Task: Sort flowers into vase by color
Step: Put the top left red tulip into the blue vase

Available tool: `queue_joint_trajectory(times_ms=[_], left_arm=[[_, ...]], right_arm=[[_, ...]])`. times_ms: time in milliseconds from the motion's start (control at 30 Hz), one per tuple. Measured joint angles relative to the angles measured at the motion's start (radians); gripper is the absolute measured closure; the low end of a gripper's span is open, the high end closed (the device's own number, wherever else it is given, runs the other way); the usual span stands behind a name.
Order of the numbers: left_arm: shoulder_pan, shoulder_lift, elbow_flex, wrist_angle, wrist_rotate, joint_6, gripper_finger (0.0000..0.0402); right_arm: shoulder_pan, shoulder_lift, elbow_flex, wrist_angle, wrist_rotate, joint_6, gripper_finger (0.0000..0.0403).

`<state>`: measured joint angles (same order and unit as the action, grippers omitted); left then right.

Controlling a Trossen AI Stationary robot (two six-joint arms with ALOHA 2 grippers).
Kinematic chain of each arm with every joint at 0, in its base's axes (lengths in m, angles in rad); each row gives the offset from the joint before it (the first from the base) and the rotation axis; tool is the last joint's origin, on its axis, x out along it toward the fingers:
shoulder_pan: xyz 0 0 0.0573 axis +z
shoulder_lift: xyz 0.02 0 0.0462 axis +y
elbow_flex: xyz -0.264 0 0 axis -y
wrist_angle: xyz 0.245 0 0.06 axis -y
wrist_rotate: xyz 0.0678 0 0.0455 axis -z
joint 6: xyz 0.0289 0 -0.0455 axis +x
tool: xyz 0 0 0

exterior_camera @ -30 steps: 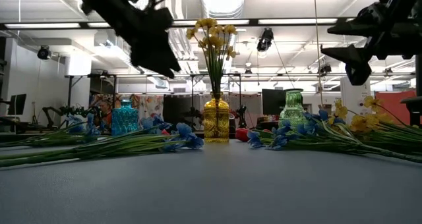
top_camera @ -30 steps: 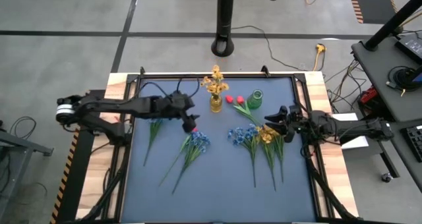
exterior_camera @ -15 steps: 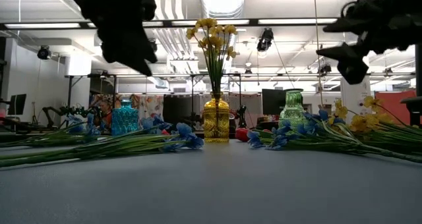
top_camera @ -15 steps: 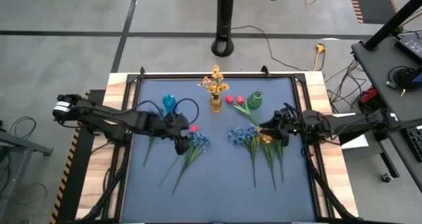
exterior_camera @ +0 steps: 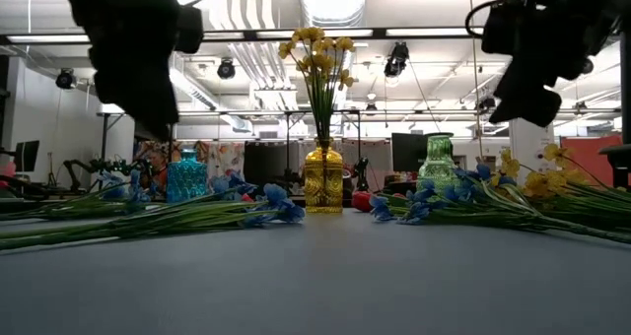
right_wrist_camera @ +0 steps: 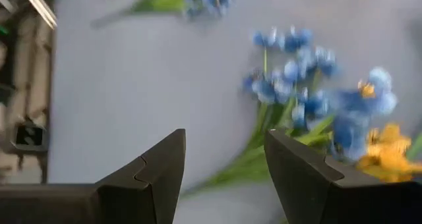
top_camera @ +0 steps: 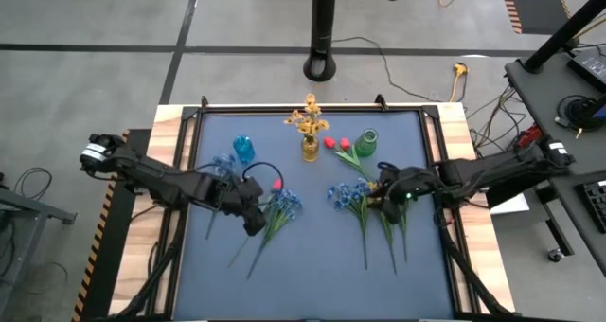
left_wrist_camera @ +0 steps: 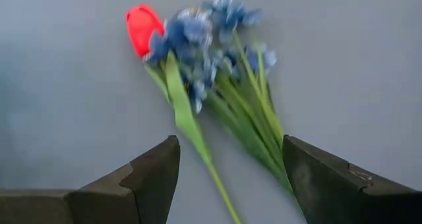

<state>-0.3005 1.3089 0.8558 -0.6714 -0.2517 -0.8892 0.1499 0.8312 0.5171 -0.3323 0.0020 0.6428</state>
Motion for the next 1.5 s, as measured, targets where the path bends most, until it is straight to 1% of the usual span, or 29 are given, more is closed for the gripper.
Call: queue_joint_trajectory(times_ms=[267,400,633,767,867,1000,1133,1233,1300,1367,1500], left_arm=[[-0.032,0.039,0.0,-0.075,0.014,-0.103,0.0153],[-0.033,0.067,0.0,-0.096,0.071,-0.151,0.0153],[-0.041,0.118,0.0,-0.14,0.166,-0.195,0.0153],[-0.046,0.132,0.0,-0.188,0.188,-0.233,0.0153],[-0.046,0.132,0.0,-0.211,0.191,-0.254,0.0153],[-0.046,0.132,0.0,-0.209,0.188,-0.254,0.0153],[-0.045,0.132,0.0,-0.208,0.174,-0.252,0.0153],[-0.045,0.132,0.0,-0.207,0.172,-0.235,0.0153],[-0.047,0.132,0.0,-0.207,0.173,-0.218,0.0153],[-0.055,0.132,0.0,-0.205,0.178,-0.2,0.0153],[-0.064,0.132,0.0,-0.204,0.203,-0.117,0.0153]], right_arm=[[0.095,0.091,0.085,-0.116,-0.001,0.102,0.0204],[0.142,0.113,0.101,-0.18,-0.002,0.171,0.0204],[0.225,0.112,0.125,-0.366,-0.01,0.317,0.0204],[0.26,0.106,0.152,-0.471,-0.01,0.381,0.0204],[0.269,0.106,0.171,-0.524,-0.01,0.399,0.0204],[0.269,0.108,0.177,-0.543,0.003,0.417,0.0204],[0.269,0.123,0.177,-0.544,0.051,0.469,0.0204],[0.269,0.146,0.177,-0.547,0.052,0.531,0.0204],[0.269,0.163,0.177,-0.554,0.051,0.603,0.0204],[0.271,0.182,0.177,-0.556,0.044,0.652,0.0204],[0.271,0.222,0.177,-0.554,-0.017,0.741,0.0204]])
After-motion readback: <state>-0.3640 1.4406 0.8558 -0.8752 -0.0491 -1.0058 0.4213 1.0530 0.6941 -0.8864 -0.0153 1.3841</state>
